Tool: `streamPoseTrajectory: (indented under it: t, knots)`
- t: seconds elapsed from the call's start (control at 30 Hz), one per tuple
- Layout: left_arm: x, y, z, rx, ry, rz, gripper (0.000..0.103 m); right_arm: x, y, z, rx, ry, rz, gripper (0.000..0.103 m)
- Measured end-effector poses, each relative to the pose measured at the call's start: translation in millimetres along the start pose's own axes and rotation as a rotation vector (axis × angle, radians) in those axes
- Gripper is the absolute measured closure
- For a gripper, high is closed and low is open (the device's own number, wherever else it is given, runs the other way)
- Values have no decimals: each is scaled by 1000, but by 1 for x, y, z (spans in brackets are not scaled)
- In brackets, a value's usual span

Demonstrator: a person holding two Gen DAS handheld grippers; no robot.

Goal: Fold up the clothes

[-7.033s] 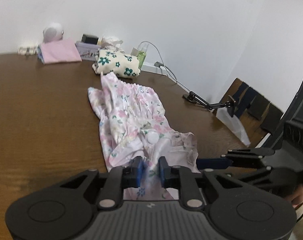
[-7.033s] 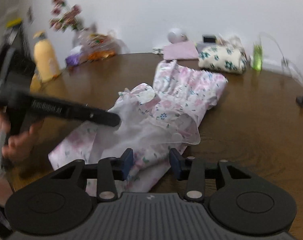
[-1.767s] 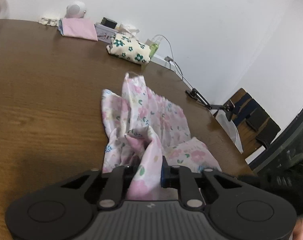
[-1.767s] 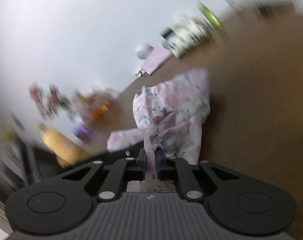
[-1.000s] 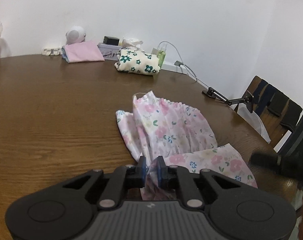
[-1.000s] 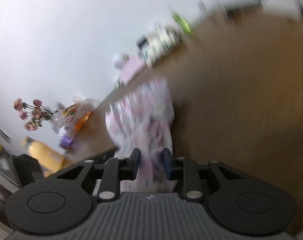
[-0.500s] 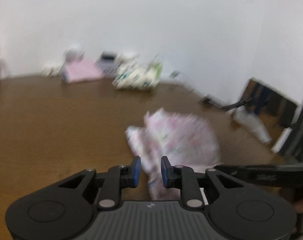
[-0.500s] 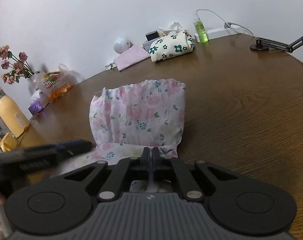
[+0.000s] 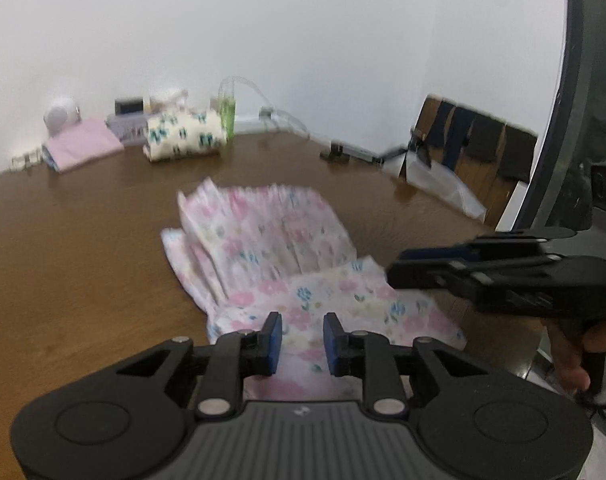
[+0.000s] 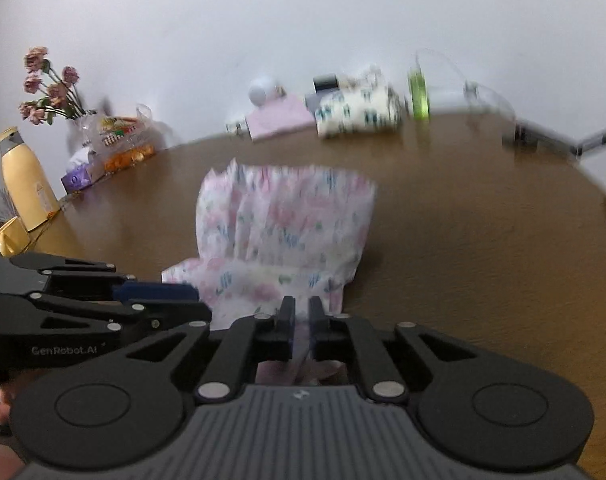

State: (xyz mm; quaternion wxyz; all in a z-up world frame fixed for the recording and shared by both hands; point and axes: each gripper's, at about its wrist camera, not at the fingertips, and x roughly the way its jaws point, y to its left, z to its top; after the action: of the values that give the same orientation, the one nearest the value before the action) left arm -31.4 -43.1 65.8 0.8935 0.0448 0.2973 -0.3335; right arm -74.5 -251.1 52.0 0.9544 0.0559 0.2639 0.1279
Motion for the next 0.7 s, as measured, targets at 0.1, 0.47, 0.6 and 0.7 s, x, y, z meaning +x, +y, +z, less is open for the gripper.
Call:
streamPoseTrajectory:
  t: [0.1, 0.47, 0.6, 0.7]
  knots:
    - [-19, 11, 3, 24, -43, 9, 56, -22, 16, -2, -262, -52, 110, 50]
    - [-52, 27, -4, 270, -62, -260, 26, -4, 53, -21, -940, 133, 356, 56]
    - [-43, 2, -20, 527, -23, -252, 26, 4, 48, -12, -920, 159, 393, 79]
    - [-34, -15, -35, 742, -91, -191, 24, 8, 39, 1, -874, 183, 444, 89]
